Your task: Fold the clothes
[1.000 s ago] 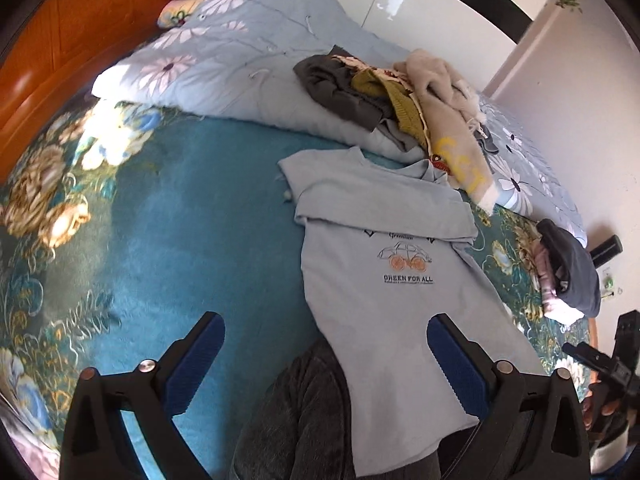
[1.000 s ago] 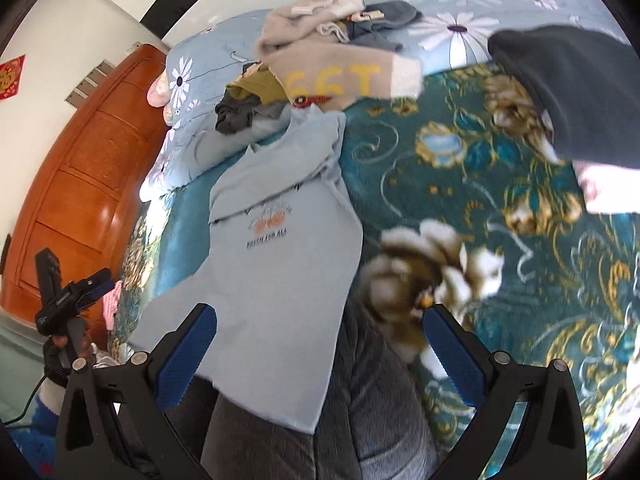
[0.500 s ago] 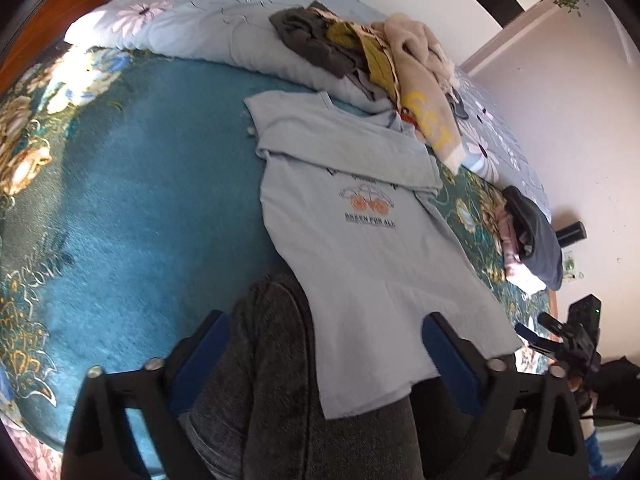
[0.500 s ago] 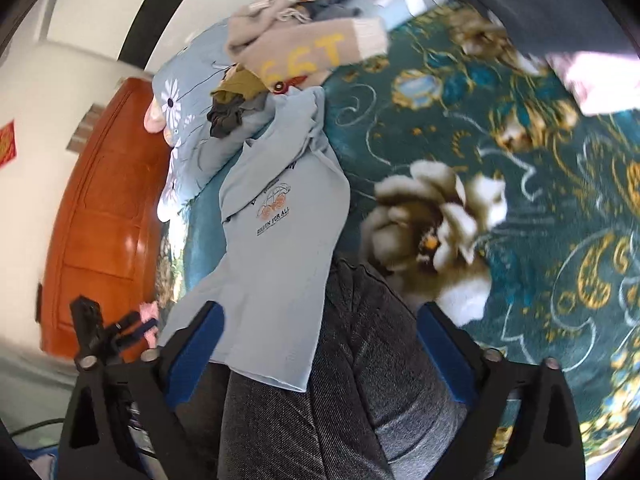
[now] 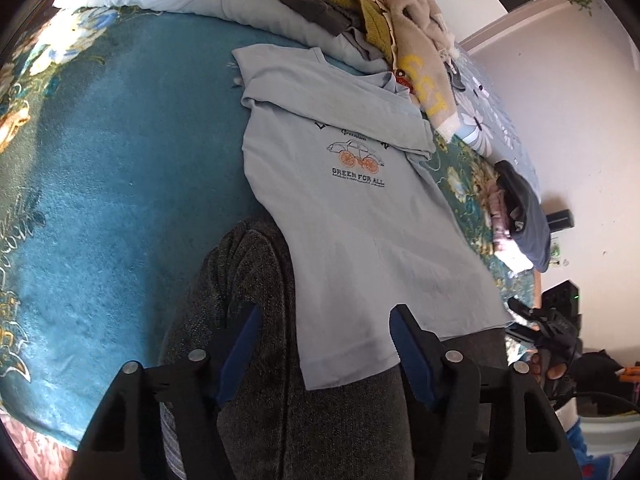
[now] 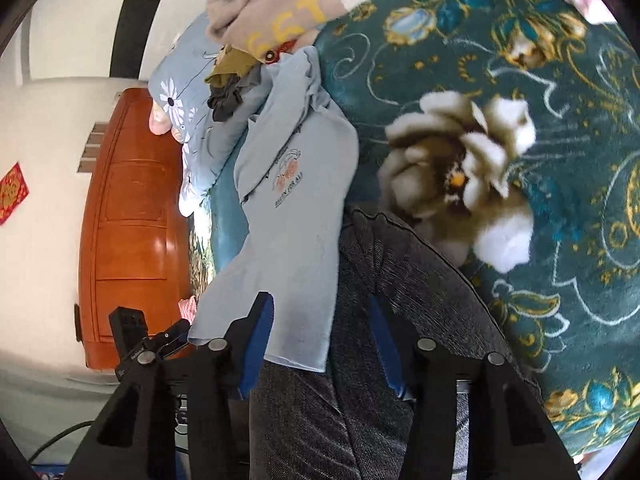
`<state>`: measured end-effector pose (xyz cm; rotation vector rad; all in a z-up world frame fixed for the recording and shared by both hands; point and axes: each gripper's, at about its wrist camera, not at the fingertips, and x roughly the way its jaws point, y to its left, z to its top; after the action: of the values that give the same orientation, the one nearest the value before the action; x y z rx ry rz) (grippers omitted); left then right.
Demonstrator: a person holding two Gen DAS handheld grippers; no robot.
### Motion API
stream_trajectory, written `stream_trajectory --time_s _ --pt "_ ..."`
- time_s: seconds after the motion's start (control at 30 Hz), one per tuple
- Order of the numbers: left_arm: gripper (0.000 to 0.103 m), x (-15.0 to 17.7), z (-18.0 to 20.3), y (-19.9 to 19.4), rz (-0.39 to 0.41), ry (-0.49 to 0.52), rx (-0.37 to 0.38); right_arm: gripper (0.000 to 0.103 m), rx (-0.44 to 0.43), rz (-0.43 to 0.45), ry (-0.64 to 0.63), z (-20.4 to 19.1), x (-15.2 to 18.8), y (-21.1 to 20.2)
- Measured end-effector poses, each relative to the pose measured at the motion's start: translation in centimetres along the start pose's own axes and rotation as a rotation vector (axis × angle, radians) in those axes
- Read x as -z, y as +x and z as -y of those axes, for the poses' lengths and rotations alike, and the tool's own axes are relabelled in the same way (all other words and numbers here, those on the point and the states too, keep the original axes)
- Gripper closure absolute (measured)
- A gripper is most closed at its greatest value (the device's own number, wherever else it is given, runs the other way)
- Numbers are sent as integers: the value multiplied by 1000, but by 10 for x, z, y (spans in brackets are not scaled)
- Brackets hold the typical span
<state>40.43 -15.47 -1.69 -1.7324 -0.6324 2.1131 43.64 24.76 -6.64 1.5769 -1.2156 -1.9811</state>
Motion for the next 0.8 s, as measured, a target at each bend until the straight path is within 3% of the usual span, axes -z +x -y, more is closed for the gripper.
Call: stream_trajectory --time_s 0.17,0.33,0.4,0.5,0.63,0.8 --pt "57 2 -10 -5 -2 -59 34 64 -9 -3 18 1 5 -3" --pt "61 2 -9 -6 -6 -77 66 66 -35 18 32 1 7 -10" --pt "61 2 -9 -5 -7 -81 73 73 -111 26 60 3 9 -12" --pt "65 3 -9 -3 -23 -98 128 73 -118 14 59 1 10 -10" --pt "66 5 -3 -2 -22 -85 123 76 -152 11 64 -3 8 -11" --pt "87 8 -4 -2 -23 -87 111 87 -105 -9 32 -10 8 -10"
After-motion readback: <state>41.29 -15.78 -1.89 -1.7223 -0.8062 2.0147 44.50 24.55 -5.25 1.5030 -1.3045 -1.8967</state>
